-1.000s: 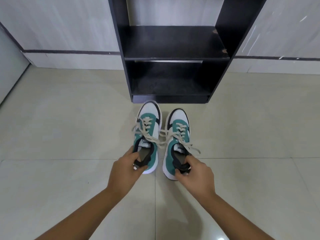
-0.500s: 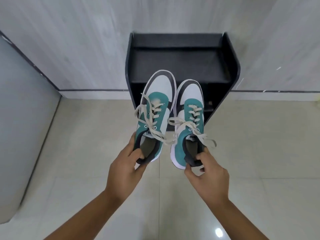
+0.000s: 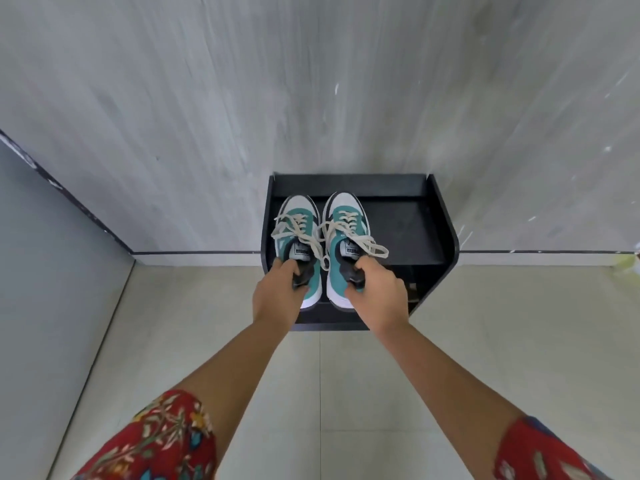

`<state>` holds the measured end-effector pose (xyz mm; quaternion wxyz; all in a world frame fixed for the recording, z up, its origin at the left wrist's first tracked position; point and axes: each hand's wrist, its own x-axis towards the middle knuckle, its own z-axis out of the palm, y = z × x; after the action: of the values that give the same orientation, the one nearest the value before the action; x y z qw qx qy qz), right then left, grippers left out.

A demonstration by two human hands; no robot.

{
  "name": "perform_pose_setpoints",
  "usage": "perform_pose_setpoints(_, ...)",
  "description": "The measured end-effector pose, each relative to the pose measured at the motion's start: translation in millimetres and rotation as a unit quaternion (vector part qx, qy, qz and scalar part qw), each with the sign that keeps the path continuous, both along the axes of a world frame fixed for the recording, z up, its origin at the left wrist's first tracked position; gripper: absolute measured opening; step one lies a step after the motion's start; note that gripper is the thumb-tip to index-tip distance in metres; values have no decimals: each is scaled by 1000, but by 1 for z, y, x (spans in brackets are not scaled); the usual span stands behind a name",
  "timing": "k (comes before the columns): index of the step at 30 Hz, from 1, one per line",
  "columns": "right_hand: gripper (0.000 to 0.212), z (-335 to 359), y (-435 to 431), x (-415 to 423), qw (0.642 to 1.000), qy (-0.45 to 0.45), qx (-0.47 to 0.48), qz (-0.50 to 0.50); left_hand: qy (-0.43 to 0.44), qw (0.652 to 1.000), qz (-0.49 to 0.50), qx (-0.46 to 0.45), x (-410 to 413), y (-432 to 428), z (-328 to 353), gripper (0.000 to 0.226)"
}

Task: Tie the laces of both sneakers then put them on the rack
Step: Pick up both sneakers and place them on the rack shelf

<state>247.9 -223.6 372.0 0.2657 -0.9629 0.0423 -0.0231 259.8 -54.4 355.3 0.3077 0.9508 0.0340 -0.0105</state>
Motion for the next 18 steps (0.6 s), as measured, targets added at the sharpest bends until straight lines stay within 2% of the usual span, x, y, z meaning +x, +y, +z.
perform_pose_setpoints(15, 25, -5, 14, 28, 998, 53, 18, -4, 33, 999, 22, -30, 25, 3, 1, 18)
perform_pose_setpoints(18, 27, -6, 13, 30, 998, 61, 18, 2, 40, 998, 19, -32, 27, 0, 2, 29)
